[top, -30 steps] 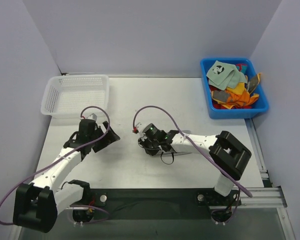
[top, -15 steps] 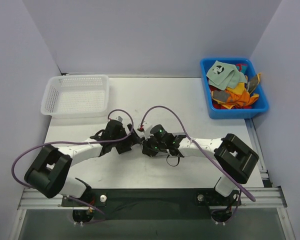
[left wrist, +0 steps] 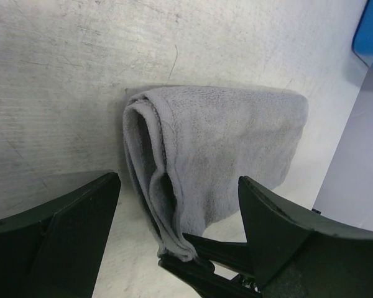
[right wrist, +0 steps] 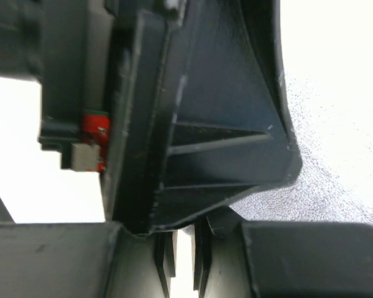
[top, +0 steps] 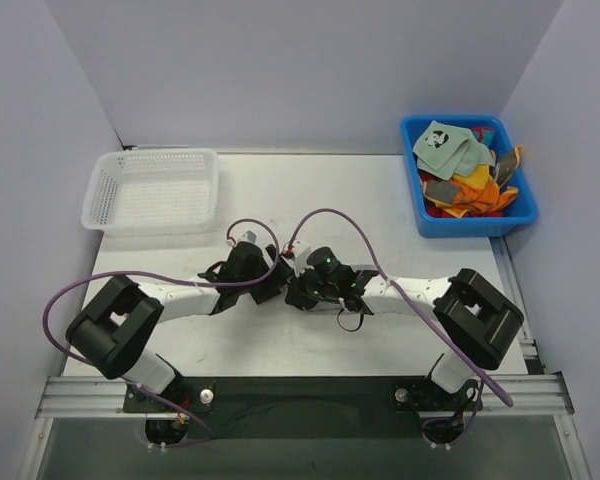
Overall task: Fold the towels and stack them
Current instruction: Neatly place the folded towel into the bin
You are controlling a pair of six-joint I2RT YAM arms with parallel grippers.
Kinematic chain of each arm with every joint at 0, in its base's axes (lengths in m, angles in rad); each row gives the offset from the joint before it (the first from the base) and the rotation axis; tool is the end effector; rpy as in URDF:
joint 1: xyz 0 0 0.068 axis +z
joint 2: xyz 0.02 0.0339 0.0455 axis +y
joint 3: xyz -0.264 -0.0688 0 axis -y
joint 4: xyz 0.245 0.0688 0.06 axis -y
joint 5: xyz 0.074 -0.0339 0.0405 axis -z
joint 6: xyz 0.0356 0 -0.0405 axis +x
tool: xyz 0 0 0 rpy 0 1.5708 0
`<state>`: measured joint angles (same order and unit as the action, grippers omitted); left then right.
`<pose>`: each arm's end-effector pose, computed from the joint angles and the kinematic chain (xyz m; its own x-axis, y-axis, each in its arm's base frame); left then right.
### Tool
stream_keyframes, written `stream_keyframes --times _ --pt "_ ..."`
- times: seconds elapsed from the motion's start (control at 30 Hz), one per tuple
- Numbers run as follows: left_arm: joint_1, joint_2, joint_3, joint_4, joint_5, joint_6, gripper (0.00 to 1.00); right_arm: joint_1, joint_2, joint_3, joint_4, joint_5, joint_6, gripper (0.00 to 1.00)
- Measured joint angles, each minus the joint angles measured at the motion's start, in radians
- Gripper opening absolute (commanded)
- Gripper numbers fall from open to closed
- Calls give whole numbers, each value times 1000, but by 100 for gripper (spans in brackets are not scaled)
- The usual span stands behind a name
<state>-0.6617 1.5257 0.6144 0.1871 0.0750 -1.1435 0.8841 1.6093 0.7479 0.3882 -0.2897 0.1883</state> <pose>0.2253 -0.1789 0.1478 -0.8146 -0.5159 -0.2652 -0.2034 0.6822 -0.7023 0.2023 0.2628 0.1812 -0.4527 -0.2693 -0.8500 -0.8323 0.4696 0.2945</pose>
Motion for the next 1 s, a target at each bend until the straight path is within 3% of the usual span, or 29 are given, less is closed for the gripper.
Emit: stream_keyframes --times 0.13,0.4,0.5,0.53,0.63,0.67,0.73,0.77,0.87,1.0 --pt "-19 18 -24 74 -10 -47 84 0 -20 -16 20 0 11 0" --pt "-32 57 -46 120 -13 -105 41 -1 -39 -35 48 0 21 0" --pt "-36 54 -59 109 -22 -111 30 -2 -39 -42 49 0 22 0" --pt "-38 52 -61 104 -23 -111 18 1 -39 -46 49 -4 22 0" --pt "-45 43 -65 94 -28 -109 0 2 -39 -54 48 -14 25 0" --pt "-47 37 -65 92 -32 -106 0 2 -39 -54 50 -16 25 2" --pt "-47 29 -65 84 -39 -98 0 2 -39 -54 52 -18 26 18" --pt "-47 24 -64 78 -43 -87 0 2 -39 -54 54 -20 27 38" --pt "-46 16 -56 24 -64 -43 0 -1 -49 -54 44 -12 29 65" --pt "-43 -11 -9 -87 -107 61 0 -9 -139 -54 -15 18 11 78"
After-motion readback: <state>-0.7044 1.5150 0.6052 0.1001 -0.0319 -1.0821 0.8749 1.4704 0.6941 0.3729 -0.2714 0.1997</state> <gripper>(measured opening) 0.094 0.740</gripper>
